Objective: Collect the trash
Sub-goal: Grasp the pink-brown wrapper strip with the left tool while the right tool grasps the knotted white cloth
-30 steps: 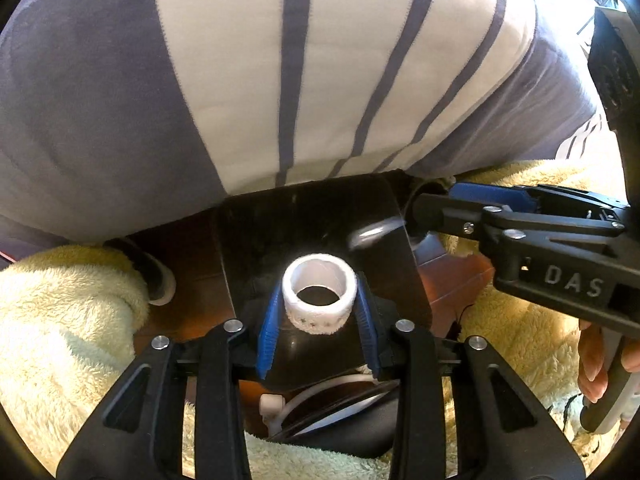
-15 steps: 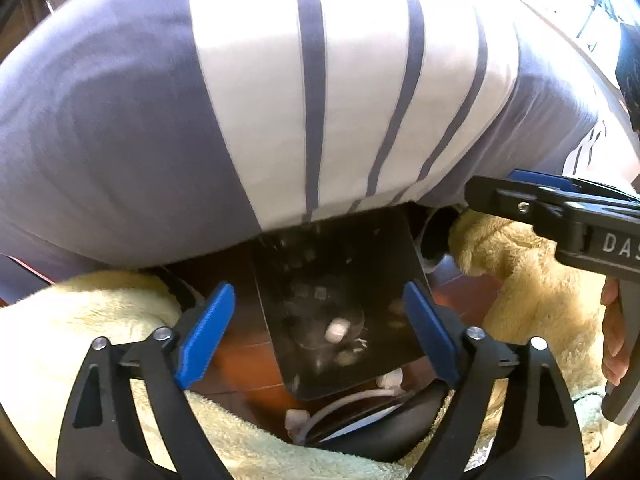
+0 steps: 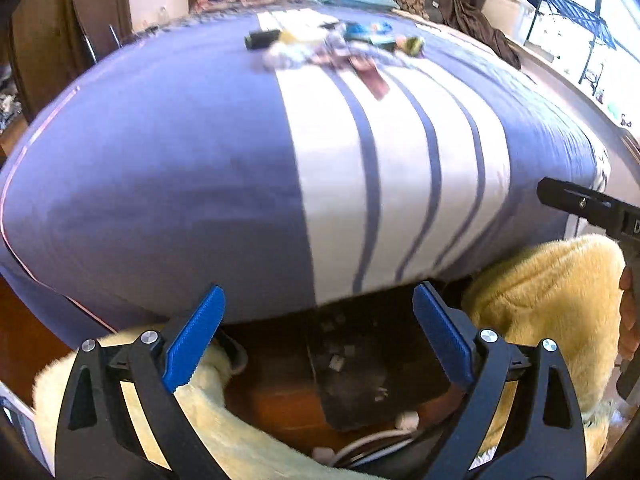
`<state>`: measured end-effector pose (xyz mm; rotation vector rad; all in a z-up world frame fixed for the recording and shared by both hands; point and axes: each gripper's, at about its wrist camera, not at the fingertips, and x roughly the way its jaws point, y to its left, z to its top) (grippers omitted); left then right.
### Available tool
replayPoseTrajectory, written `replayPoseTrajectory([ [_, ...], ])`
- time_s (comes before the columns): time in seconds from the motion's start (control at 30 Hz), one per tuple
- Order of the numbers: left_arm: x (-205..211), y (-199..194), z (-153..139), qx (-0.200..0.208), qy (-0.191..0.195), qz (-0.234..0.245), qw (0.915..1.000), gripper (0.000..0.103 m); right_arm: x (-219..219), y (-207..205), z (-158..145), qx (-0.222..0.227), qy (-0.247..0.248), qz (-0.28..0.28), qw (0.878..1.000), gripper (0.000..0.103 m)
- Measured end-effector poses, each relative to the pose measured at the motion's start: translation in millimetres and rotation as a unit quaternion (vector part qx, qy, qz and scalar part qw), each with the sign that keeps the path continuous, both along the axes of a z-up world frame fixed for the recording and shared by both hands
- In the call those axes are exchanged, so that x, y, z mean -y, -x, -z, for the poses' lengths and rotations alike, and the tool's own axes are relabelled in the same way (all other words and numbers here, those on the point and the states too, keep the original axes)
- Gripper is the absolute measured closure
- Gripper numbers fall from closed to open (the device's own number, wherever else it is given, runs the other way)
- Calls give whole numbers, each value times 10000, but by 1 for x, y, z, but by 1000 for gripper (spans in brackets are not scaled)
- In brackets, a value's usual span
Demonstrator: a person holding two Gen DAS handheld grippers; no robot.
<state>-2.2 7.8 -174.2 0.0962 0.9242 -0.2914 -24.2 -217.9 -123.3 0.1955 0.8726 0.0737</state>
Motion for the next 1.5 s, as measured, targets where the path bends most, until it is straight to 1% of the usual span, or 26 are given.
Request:
replayPoseTrajectory([
  [0.17,-3,-14,-14,188,-98,-107,9997,13,-14,-22,-14,216,163,-145,9995,17],
  [0.23,-5,-22,-21,252,-79,-134,9996,13,-17,-33,-18,269,211,-192,9992,17],
  [0.37,1,-39,-30,346,-44,-124,9993,13,-19,-59,-22,293,222,-229,9991,17],
  [0.43,6,-49,-33,374,-38,-76,9993,13,-18,-64,-22,283,226,-221,9991,18],
  [0.53,16,-61,-37,409,58,-7,9991,13,-13,-76,-24,295,217,-113,9993,18],
  [0.7,39,-88,-43,463,256,180,9984,15,2,-89,-29,332,145,74,9993,22],
  [0.77,50,-102,-43,442,299,228,9983,24,6,-94,-31,368,141,118,9992,22],
  [0.8,53,-107,-43,429,340,240,9982,31,8,-96,-32,385,138,143,9991,22],
  [0.83,55,-112,-43,407,396,250,9981,37,10,-98,-33,393,136,157,9990,22],
  [0.93,64,-132,-38,286,427,231,9984,46,14,-106,-35,415,111,175,9989,22],
  [0.97,66,-139,-36,241,426,215,9986,46,14,-107,-35,417,97,175,9989,23],
  [1.07,67,-149,-33,238,436,186,9986,55,13,-115,-35,413,27,112,9991,24],
  [1.13,63,-151,-33,246,440,164,9986,77,10,-120,-33,394,2,47,9992,26],
  [1.17,61,-152,-33,241,441,153,9986,82,7,-124,-31,374,-21,0,9993,27],
  [1.2,57,-151,-33,233,453,134,9986,91,4,-127,-30,357,-35,-40,9993,28],
  [1.23,54,-150,-33,216,484,132,9985,97,1,-129,-29,347,-43,-73,9994,29],
  [1.3,43,-149,-33,173,601,127,9980,102,-9,-134,-27,326,-60,-213,9992,31],
  [1.43,25,-139,-36,231,606,84,9979,102,-30,-146,-22,302,-36,-485,9984,36],
  [1.5,19,-134,-37,261,571,91,9980,103,-41,-152,-19,279,10,-605,9978,41],
])
